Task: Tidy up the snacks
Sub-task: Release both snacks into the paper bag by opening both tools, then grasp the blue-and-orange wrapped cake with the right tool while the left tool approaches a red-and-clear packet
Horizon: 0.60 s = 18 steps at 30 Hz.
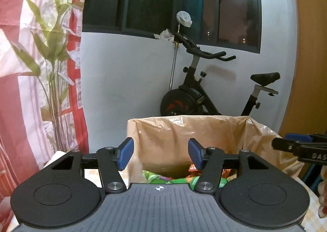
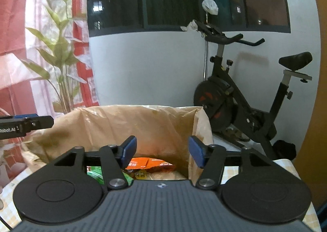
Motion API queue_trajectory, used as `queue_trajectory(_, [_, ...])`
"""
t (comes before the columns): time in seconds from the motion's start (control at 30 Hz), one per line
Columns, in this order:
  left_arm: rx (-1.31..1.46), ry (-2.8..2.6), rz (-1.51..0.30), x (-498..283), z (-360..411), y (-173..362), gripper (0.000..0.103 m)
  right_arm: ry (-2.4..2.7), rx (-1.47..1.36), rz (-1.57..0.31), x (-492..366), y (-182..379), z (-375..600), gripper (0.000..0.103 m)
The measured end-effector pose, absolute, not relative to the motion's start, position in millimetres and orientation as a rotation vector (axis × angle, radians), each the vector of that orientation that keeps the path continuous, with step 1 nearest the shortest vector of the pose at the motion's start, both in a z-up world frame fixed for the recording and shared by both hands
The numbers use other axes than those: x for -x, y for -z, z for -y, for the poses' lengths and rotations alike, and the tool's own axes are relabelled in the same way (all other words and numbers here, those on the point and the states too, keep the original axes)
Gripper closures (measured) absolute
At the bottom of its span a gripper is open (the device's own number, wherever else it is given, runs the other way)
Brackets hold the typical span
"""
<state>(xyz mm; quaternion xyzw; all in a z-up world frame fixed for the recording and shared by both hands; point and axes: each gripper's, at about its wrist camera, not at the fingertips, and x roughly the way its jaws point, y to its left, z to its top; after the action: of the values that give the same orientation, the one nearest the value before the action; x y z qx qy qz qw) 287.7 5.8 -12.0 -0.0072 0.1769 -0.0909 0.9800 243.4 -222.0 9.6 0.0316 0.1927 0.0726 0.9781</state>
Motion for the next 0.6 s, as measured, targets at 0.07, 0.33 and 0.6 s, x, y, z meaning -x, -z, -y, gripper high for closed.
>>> queue_trajectory(0.07, [0.035, 0.186, -0.36, -281.3, -13.5, 9.2, 0.042, -0.157, -0.072, -0.369, -233.3, -12.0, 224.6, 0.043])
queue_trajectory(0.33, [0.073, 0.207, -0.397, -244.2, -37.2, 20.2, 0.042, -0.158, -0.088, -0.279, -191.1, -13.0, 240.0, 0.043])
queue_trajectory(0.6, [0.165, 0.19, -0.476, -220.6, -50.5, 51.5, 0.043, -0.11, -0.099, -0.264, -157.7, 3.9, 244.7, 0.043])
